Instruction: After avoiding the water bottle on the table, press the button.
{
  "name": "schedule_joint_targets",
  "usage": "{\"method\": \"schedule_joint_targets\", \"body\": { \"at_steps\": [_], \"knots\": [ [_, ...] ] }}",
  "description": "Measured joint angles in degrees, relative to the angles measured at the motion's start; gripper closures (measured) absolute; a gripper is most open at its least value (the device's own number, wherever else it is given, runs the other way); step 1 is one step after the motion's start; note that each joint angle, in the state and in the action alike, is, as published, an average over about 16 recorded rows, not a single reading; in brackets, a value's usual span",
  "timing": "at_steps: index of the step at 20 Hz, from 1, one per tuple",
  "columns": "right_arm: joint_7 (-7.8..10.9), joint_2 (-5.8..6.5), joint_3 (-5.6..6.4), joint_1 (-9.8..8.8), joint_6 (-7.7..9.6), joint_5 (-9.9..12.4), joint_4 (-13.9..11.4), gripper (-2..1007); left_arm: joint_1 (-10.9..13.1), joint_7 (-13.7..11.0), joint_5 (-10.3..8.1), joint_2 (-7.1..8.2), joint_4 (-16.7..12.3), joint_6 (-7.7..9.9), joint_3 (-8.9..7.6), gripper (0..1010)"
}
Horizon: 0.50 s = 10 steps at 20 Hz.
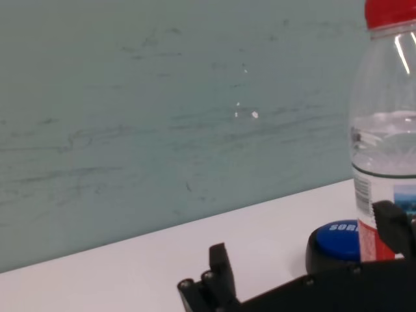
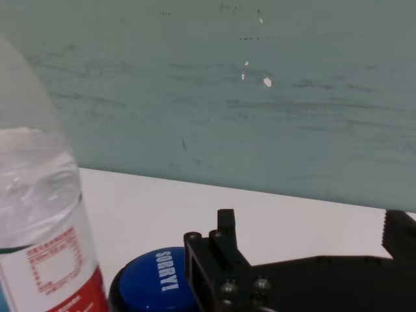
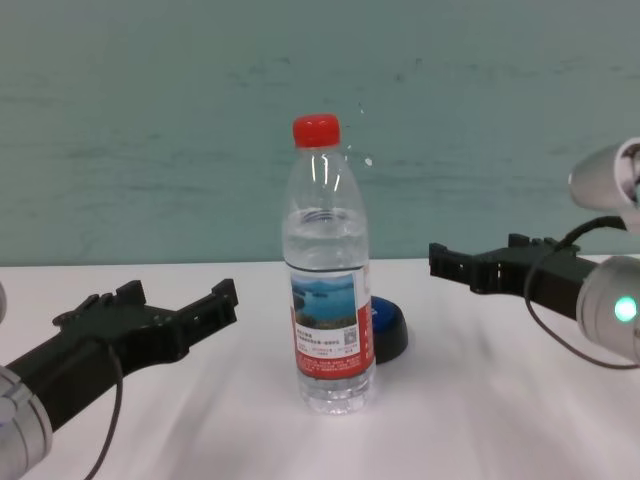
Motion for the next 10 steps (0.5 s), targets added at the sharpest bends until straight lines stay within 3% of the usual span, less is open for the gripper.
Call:
{"method": "schedule_joint_targets", "body": {
  "at_steps": [10],
  "knots": [
    [-1.16, 0.08, 0.57, -5.06, -1.25, -0.10, -5.61, 1, 0.00, 0.00, 0.00, 0.00, 0.00, 0.00, 0.00, 0]
  ]
}}
